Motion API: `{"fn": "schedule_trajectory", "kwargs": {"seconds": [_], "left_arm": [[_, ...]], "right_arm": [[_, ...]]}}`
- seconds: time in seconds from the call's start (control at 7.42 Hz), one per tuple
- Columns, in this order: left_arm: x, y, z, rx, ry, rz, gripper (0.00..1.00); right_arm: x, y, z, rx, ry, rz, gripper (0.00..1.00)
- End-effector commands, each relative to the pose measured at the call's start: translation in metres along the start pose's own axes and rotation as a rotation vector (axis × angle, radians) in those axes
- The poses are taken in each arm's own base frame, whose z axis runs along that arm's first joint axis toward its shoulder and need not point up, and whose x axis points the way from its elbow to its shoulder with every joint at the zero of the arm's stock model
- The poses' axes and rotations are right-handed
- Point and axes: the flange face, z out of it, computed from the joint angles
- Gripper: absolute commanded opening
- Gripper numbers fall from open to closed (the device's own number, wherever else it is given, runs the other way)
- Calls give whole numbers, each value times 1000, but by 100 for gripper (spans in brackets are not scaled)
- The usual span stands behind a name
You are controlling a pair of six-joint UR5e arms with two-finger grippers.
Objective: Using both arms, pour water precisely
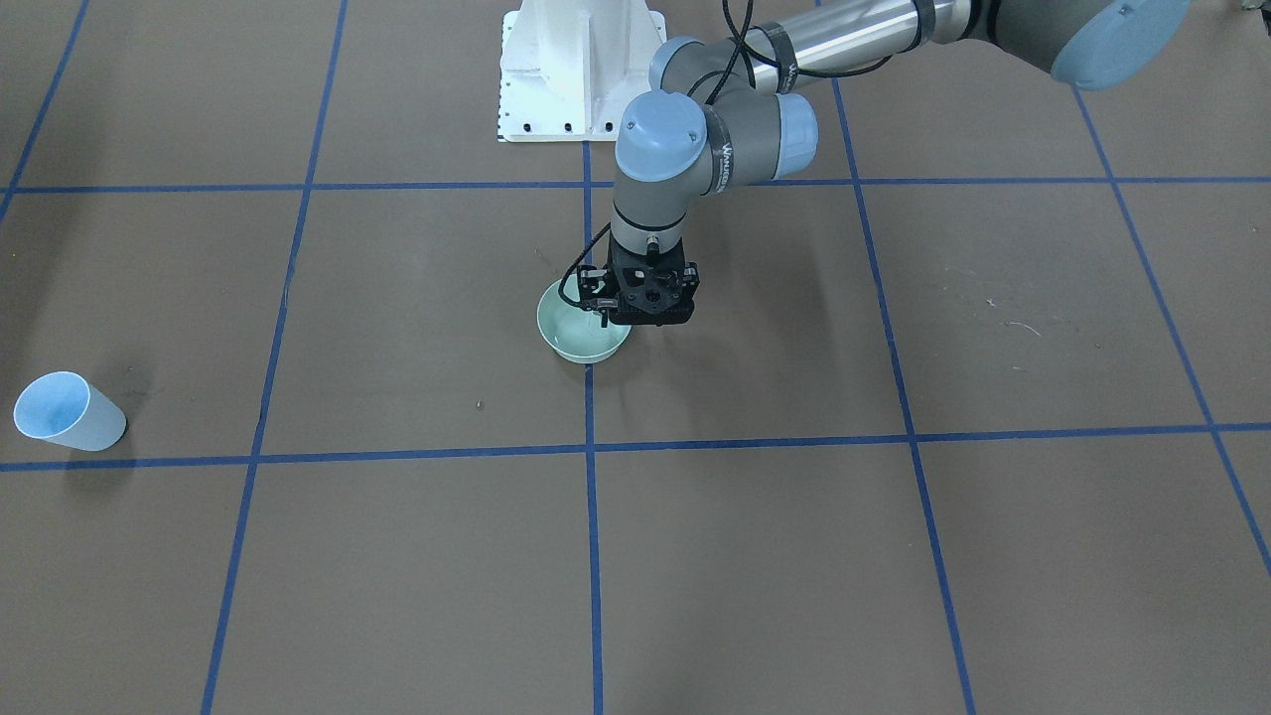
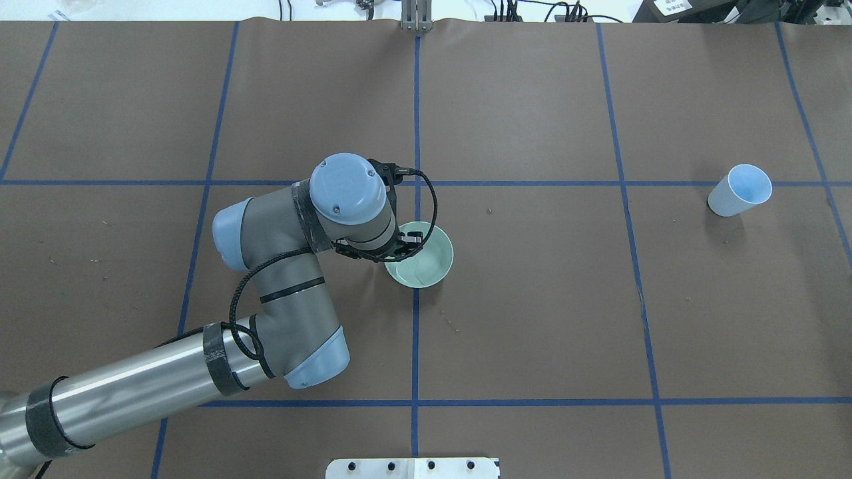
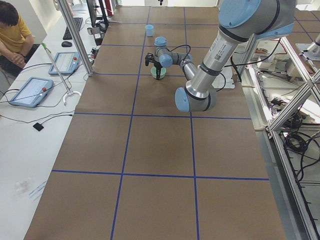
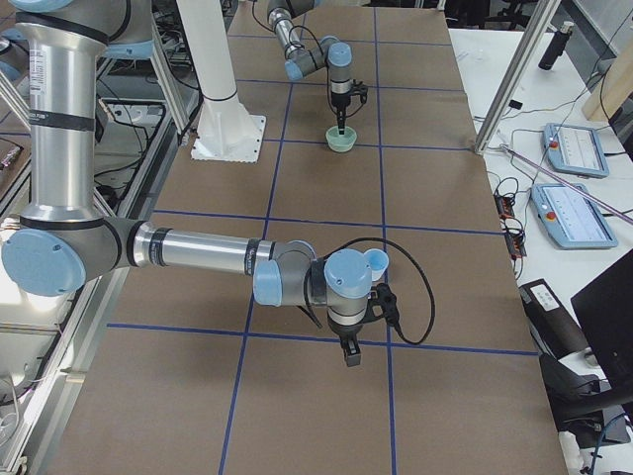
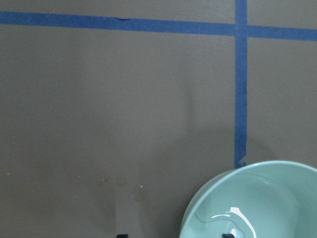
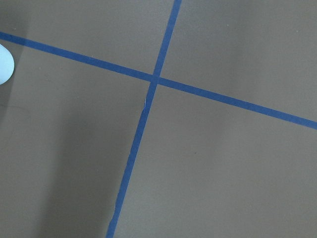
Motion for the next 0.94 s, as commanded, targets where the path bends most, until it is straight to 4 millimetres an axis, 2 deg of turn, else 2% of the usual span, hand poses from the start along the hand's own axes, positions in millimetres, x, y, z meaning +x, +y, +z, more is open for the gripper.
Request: {"fn": "schedule_trajectory", "kwargs": {"seconds": [0.0,0.13,0.27,0.54,0.67,0.81], "left_arm": [[2,1,-6,1,11,35,0],[2,1,-7,2,14,36,0],[6,2,-18,6,31,40,0],[9,1,-62,26,89,44,0],[2,-9,-78,26,78,24,0],[-13,-23,-92,31,70,-1,0]], "right_arm": [[0,0,0,0,0,0,100],[1,0,1,-2,1,1,100],[1,0,1,-2,1,1,100],[1,-3,0,0,-4,1,100],[1,-1,1,-2,-5,3,100],[1,-4,0,-5,1,6,100]]}}
